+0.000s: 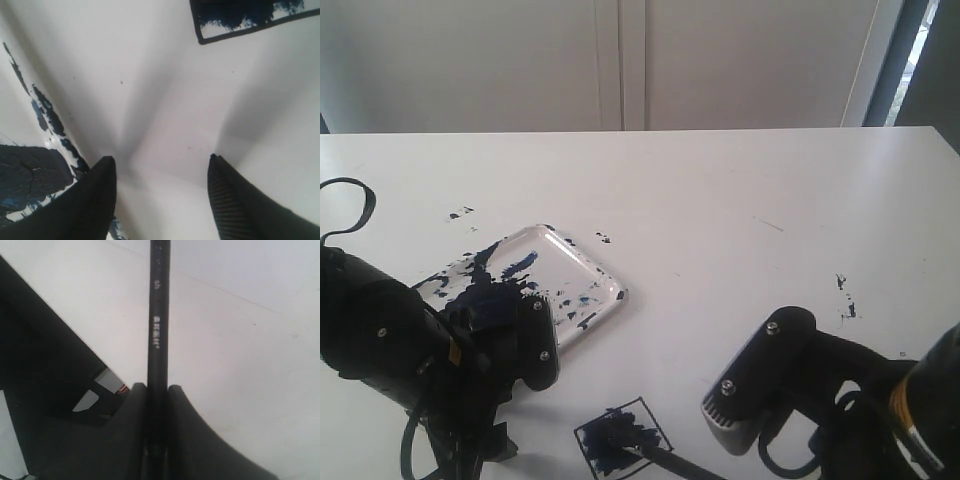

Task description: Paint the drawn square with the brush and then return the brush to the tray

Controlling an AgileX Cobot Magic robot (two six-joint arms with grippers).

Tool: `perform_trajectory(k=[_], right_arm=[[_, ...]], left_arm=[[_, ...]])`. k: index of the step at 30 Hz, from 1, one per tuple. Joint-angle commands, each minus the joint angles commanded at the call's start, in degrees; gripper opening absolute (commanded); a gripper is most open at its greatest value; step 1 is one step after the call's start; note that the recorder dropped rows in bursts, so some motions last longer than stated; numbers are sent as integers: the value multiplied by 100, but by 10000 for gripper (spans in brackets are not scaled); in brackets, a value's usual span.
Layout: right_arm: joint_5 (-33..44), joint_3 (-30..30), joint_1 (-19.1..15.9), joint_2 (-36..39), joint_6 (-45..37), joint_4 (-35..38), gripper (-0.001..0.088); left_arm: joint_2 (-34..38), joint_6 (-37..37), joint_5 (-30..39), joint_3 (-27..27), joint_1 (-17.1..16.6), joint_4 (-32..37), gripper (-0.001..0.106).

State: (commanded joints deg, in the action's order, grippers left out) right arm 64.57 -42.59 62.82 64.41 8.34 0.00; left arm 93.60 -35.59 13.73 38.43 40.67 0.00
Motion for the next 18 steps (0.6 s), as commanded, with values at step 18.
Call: perform_trajectory(k=[18], right_arm=[[251, 0, 0, 0, 384, -452, 0]], left_arm=[[0, 0, 0, 0, 0, 0, 586]])
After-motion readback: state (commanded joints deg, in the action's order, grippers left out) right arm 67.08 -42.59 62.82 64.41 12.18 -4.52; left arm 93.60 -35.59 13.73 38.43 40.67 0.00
